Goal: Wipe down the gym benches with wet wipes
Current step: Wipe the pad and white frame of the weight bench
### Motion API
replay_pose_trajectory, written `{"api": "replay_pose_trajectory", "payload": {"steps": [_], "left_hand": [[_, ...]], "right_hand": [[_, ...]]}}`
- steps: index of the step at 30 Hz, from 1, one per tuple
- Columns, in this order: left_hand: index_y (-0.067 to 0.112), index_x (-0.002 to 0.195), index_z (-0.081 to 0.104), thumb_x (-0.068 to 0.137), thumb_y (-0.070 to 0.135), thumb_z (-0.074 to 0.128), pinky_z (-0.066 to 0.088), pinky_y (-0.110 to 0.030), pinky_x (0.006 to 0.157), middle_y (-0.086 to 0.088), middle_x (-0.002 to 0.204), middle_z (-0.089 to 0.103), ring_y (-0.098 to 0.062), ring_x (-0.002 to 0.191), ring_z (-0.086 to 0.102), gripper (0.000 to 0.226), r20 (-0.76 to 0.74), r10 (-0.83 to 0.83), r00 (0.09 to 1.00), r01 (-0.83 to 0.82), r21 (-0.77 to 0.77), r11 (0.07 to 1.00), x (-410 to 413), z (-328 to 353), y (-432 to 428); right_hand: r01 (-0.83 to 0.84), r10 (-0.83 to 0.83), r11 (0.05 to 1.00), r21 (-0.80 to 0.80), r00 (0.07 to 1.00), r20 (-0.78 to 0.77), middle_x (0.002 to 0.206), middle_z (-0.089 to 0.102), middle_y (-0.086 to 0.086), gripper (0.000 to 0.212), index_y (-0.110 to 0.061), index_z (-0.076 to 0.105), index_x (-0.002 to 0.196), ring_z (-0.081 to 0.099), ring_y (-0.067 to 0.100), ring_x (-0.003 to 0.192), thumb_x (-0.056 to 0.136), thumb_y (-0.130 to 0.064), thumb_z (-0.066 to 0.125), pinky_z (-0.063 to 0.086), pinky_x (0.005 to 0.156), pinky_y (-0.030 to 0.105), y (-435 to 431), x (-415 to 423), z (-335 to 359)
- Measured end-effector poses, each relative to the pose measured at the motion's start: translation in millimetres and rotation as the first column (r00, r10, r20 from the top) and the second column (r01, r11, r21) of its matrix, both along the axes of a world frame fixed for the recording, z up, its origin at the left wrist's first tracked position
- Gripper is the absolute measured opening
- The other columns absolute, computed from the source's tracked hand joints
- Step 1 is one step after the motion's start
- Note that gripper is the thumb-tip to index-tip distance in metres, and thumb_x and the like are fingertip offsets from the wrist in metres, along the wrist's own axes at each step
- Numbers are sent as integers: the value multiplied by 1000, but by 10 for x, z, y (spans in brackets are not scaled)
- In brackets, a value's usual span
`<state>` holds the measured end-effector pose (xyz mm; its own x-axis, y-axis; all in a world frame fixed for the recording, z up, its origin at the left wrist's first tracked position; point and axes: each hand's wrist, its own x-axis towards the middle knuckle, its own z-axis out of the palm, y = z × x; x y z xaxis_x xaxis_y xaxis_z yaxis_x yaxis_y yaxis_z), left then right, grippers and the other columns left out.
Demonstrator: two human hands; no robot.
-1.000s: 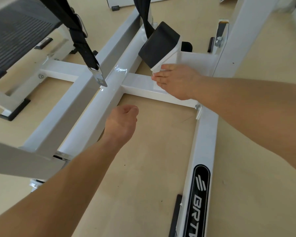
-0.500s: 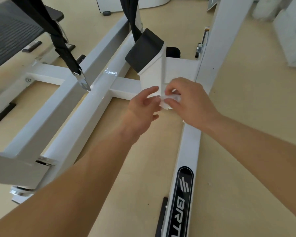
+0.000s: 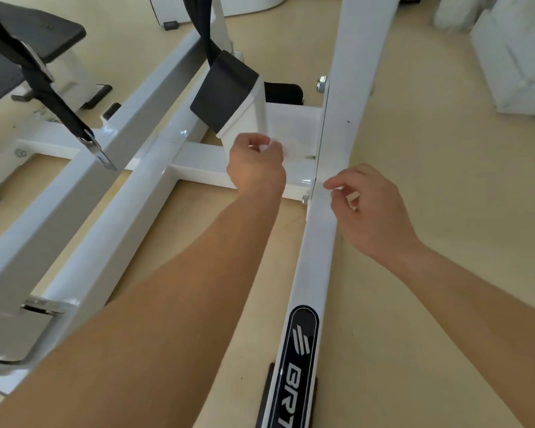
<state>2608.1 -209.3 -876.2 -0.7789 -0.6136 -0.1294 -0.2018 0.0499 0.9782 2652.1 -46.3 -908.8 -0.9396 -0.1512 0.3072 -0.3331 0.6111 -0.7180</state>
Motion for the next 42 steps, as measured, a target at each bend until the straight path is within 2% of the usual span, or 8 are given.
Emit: {"api": "replay_pose_trajectory", "payload": {"steps": [6, 10, 15, 20, 30, 34, 38, 42], "left_hand": [[24, 88, 67, 102, 12, 50, 45, -21, 71, 11, 82, 57, -11, 77, 56, 25, -84, 58, 995, -69, -135, 988, -264, -32, 235], [15, 124, 68, 105, 9, 44, 36, -7, 78, 3, 115, 64, -10, 97, 56, 32, -75, 62, 995, -76, -188, 979, -341, -66, 311], [20, 109, 68, 98, 12, 62, 47, -14, 84, 6, 104, 66, -8, 90, 60, 14, -106, 82, 991, -97, -139, 986, -372, -40, 290], [26, 101, 57, 91, 19, 74, 37, -7, 62, 12, 87, 59, -5, 78, 61, 20, -86, 82, 993, -88, -71, 994, -430, -18, 327], [15, 107, 67, 96, 42, 63, 60, -37, 79, -3, 92, 72, -20, 82, 70, 29, 63, 96, 993, -94, -37, 995, -468, -80, 420], [19, 101, 64, 95, 30, 68, 59, -29, 80, 6, 88, 66, -16, 84, 69, 13, -28, 160, 987, -162, -64, 985, -495, 10, 313], [23, 101, 69, 96, 29, 67, 38, -8, 59, 19, 74, 54, -2, 70, 57, 8, -58, 193, 979, -198, -98, 975, -533, 79, 212], [24, 83, 68, 96, 30, 67, 40, -15, 56, 15, 70, 59, -3, 66, 58, 14, -19, 162, 987, -163, -107, 981, -518, 72, 296]], "right_hand": [[85, -84, 990, 112, 996, -10, 102, 52, -21, 18, -27, 70, 96, 46, 5, 102, 92, -14, 58, 33, 75, 20, 16, 18, -81], [45, -47, 994, 95, 999, 18, 103, 54, -20, 19, -29, 69, 95, 46, 3, 102, 91, -14, 59, 34, 75, 9, 56, 69, -169], [21, -24, 998, 65, 999, 40, 102, 57, -16, 19, -26, 71, 94, 54, 5, 93, 91, -11, 60, 39, 72, 20, 171, 58, -241], [16, -17, 1000, 20, 998, 66, 100, 59, -15, 18, -24, 72, 95, 57, 3, 89, 91, -12, 59, 46, 75, 25, 294, 34, -275], [-3, 3, 1000, 9, 997, 76, 98, 60, -14, 18, -23, 72, 94, 60, 7, 87, 91, -12, 58, 50, 76, 30, 368, 29, -365], [-11, 10, 1000, 10, 996, 90, 96, 60, -14, 19, -26, 71, 93, 60, 7, 86, 91, -11, 59, 45, 71, 24, 357, 20, -401], [-19, 15, 999, 37, 995, 100, 95, 58, -15, 19, -27, 71, 94, 59, 4, 85, 91, -12, 59, 41, 70, 18, 365, 29, -425], [-25, 19, 998, 54, 995, 102, 94, 59, -14, 18, -25, 71, 94, 59, 6, 85, 91, -14, 58, 43, 69, 22, 416, 51, -432]]}}
